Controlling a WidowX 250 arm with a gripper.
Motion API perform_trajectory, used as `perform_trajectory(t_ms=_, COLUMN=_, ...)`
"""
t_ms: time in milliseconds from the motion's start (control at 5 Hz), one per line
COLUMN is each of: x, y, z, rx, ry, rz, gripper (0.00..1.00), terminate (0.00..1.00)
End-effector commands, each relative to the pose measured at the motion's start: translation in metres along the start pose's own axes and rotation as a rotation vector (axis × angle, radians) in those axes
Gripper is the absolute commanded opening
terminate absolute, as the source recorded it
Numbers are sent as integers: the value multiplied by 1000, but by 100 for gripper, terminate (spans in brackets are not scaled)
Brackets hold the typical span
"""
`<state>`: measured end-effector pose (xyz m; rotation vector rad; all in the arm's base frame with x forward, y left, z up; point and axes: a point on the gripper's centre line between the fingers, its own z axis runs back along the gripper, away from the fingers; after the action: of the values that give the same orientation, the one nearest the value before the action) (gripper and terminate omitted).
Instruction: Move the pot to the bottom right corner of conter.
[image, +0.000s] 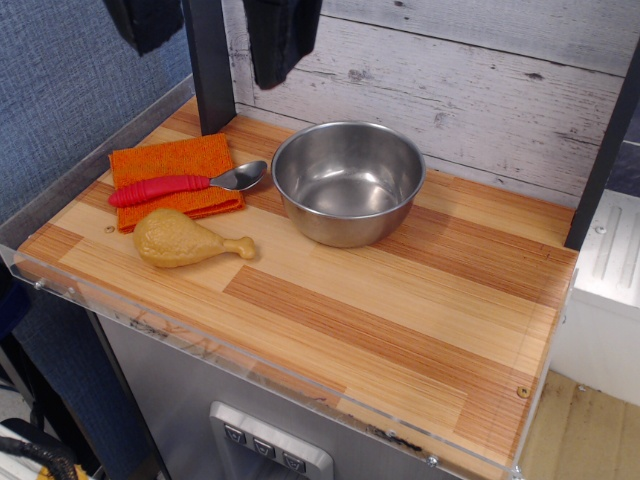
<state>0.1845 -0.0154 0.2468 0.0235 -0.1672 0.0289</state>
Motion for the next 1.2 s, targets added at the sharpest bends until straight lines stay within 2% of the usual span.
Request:
perform_trajectory(t_ms=0, x=0, y=0, z=0, rx=0, ry=0, rz=0, gripper=100, terminate=0)
perform_trajectory(t_ms=200, x=9, y=10, z=4, rx=-67, ry=52, rz=267, gripper=100, terminate=0)
perform_trajectory(t_ms=400, x=23, y=28, z=6, rx=-98, ry=133, rz=529, gripper=100, terminate=0)
perform_trajectory(t_ms=600, x=40, y=45, z=-1, rx=-134, ry=142, rz=761, gripper=100, terminate=0)
perform_trajectory(t_ms=800, x=55, y=57, z=-29, rx=-155, ry=78, rz=804, gripper=100, terminate=0)
perform_trajectory(t_ms=1000, x=61, y=67, z=-64, rx=-106, ry=30, rz=778, gripper=100, terminate=0)
